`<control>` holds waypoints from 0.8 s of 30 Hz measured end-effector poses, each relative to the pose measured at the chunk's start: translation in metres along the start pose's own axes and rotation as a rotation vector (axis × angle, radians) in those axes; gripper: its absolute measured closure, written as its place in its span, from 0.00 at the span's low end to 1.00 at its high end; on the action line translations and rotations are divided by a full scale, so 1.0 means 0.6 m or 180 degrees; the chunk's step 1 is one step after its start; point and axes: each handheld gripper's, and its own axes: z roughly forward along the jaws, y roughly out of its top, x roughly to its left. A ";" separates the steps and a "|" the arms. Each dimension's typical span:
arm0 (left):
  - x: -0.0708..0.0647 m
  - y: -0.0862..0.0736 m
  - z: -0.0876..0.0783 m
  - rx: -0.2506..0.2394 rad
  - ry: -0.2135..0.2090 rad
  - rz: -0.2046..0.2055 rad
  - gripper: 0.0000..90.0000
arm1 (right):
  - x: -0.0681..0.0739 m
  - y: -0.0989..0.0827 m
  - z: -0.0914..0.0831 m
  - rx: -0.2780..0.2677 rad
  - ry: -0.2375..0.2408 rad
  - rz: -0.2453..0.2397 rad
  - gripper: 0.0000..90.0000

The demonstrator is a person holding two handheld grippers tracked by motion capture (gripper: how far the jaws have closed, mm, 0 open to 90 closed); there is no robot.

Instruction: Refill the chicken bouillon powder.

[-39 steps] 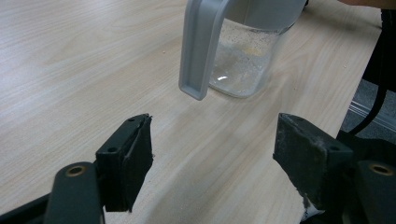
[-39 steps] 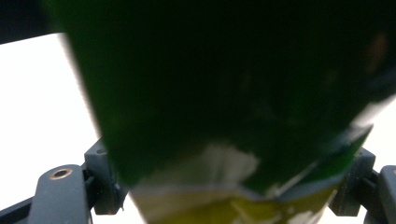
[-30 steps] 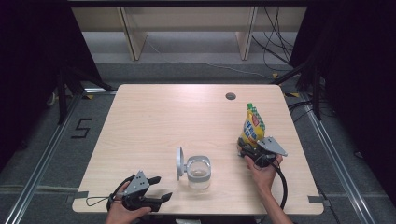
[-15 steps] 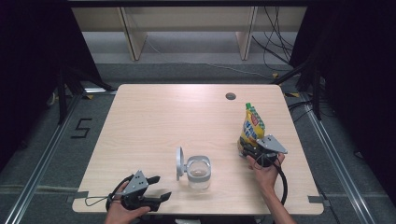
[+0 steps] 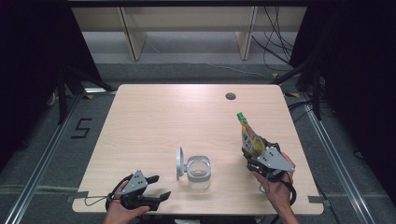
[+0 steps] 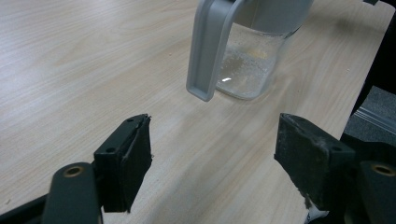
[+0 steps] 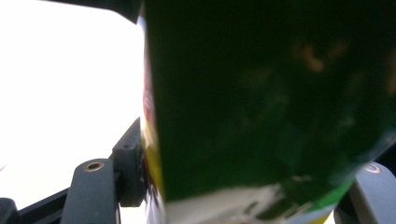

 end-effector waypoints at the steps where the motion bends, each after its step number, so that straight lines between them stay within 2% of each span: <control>1: 0.000 0.000 0.000 0.0001 0.0002 -0.0013 0.28 | 0.003 0.002 -0.002 -0.0004 0.0019 -0.0031 0.39; 2: 0.000 0.000 0.000 -0.0004 0.0006 -0.0016 0.27 | 0.007 0.004 -0.007 0.0011 0.0022 -0.0051 0.39; 4: 0.001 0.000 0.001 -0.0024 0.0016 -0.0046 0.26 | 0.012 0.010 -0.012 -0.0011 0.0012 -0.0207 0.39; 5: 0.004 0.000 0.000 -0.0009 0.0047 -0.0033 0.25 | 0.018 0.015 -0.018 -0.0002 0.0019 -0.0343 0.39; 6: 0.004 0.000 0.000 -0.0009 0.0047 -0.0033 0.25 | 0.018 0.015 -0.018 -0.0002 0.0019 -0.0343 0.39; 10: 0.005 -0.001 -0.001 -0.0034 0.0063 -0.0079 0.24 | 0.029 0.023 -0.028 0.0015 0.0054 -0.0594 0.39; 11: 0.005 -0.001 -0.001 -0.0032 0.0071 -0.0070 0.24 | 0.031 0.025 -0.030 0.0015 0.0061 -0.0640 0.39; 12: 0.007 0.000 -0.002 0.0004 0.0086 0.0005 0.23 | 0.036 0.026 -0.035 0.0032 0.0050 -0.0710 0.39; 13: 0.007 0.000 -0.002 0.0004 0.0086 0.0005 0.23 | 0.036 0.026 -0.035 0.0032 0.0050 -0.0710 0.39; 15: 0.007 0.001 -0.002 0.0014 0.0108 0.0021 0.23 | 0.040 0.029 -0.037 0.0050 0.0051 -0.0870 0.39; 16: 0.007 0.001 -0.002 0.0010 0.0093 0.0023 0.23 | 0.044 0.030 -0.039 0.0068 0.0039 -0.0870 0.39; 17: 0.005 0.000 -0.002 0.0005 0.0106 -0.0048 0.23 | 0.045 0.031 -0.040 0.0064 0.0052 -0.0935 0.39; 18: 0.006 0.001 -0.003 0.0030 0.0107 -0.0024 0.23 | 0.051 0.035 -0.044 0.0075 0.0024 -0.1138 0.39; 20: 0.005 0.001 -0.002 0.0028 0.0139 -0.0017 0.23 | 0.054 0.036 -0.045 0.0103 -0.0028 -0.1177 0.39; 21: 0.007 0.001 -0.001 0.0012 0.0118 0.0019 0.23 | 0.057 0.039 -0.046 0.0104 -0.0018 -0.1308 0.39; 22: 0.008 0.001 -0.002 0.0028 0.0123 0.0055 0.23 | 0.059 0.040 -0.048 0.0101 -0.0027 -0.1354 0.39; 23: 0.007 0.001 -0.001 0.0016 0.0124 0.0038 0.23 | 0.061 0.043 -0.050 0.0096 -0.0035 -0.1480 0.39; 24: 0.007 0.001 -0.001 0.0016 0.0124 0.0038 0.23 | 0.061 0.043 -0.050 0.0096 -0.0035 -0.1480 0.39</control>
